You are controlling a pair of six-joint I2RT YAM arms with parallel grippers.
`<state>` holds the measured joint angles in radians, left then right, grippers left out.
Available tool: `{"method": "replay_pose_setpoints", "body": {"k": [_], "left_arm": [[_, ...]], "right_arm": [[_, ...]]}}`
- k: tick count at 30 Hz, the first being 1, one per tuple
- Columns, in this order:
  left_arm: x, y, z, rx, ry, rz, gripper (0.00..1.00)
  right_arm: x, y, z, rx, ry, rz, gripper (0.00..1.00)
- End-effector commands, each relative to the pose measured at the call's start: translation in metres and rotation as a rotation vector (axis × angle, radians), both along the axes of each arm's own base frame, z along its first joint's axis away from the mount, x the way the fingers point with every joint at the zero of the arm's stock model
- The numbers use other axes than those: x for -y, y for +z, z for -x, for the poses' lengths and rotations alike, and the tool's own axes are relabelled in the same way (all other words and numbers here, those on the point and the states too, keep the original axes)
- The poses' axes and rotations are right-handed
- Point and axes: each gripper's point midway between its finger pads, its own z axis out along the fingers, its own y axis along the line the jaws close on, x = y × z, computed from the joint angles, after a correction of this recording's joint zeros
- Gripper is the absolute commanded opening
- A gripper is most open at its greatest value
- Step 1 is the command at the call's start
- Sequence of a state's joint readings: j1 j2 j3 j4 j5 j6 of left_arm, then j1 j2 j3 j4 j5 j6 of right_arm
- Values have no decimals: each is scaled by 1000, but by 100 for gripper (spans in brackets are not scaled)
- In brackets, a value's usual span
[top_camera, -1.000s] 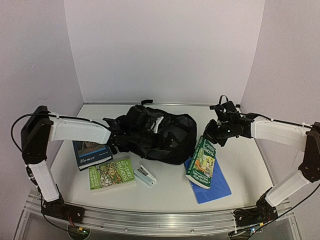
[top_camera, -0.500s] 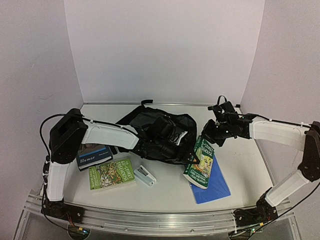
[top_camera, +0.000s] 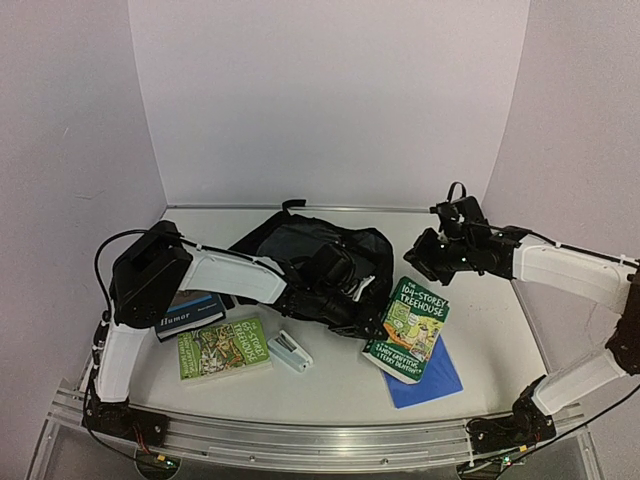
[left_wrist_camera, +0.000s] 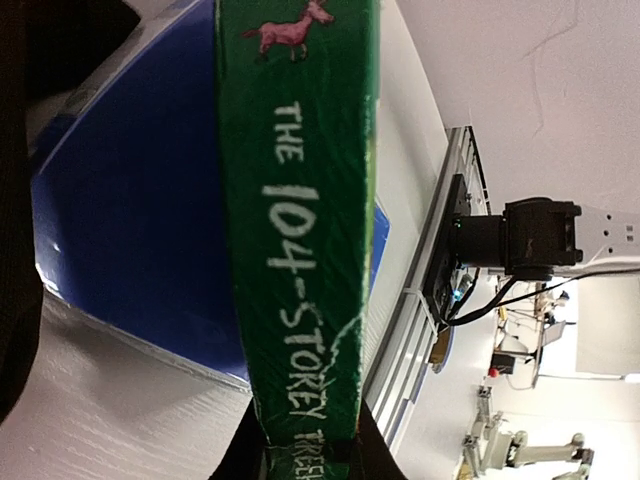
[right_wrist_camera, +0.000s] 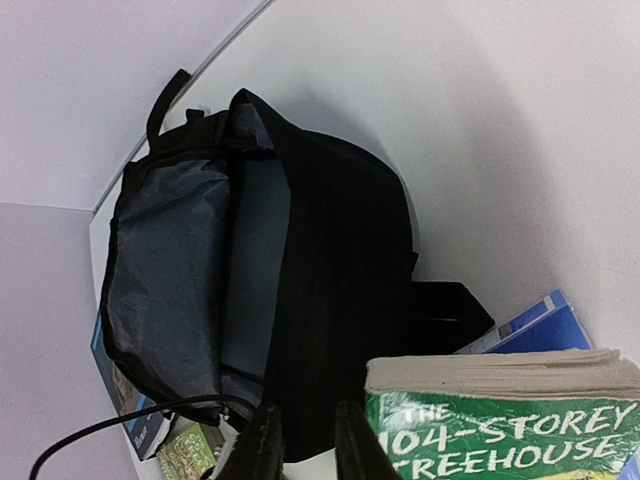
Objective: Pack the student bag
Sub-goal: Pick up the book from the center of the board.
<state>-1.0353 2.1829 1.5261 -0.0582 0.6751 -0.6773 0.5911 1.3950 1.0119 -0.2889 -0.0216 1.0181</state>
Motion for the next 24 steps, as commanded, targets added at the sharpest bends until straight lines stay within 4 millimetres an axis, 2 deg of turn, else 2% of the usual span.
{"method": "replay_pose_setpoints", "body": {"k": [1,3,7,9,12,14,17,20,24], "left_arm": [[8,49,-9,124,12,88,0],[2,58,-11,173,17,92,0],[-15,101,-4,245,-16,166,0],[-29,127,-2,270,-32,214,0],[-58,160,0,299,-58,273,0],[-79,180,5,319,-98,301,0],[-105,200,19,329,-179,324,0],[-127,212,30,322,-229,324,0],[-140,216,43,314,-289,309,0]], "right_arm": [[10,28,-5,117,-16,39,35],[16,40,-4,164,-10,66,56],[22,73,0,282,56,133,89],[21,91,5,352,132,172,97],[7,114,18,454,306,210,98],[-10,132,36,526,464,180,98],[-31,155,61,608,647,112,98],[-53,171,84,641,824,15,98],[-75,172,95,615,971,-79,98]]}}
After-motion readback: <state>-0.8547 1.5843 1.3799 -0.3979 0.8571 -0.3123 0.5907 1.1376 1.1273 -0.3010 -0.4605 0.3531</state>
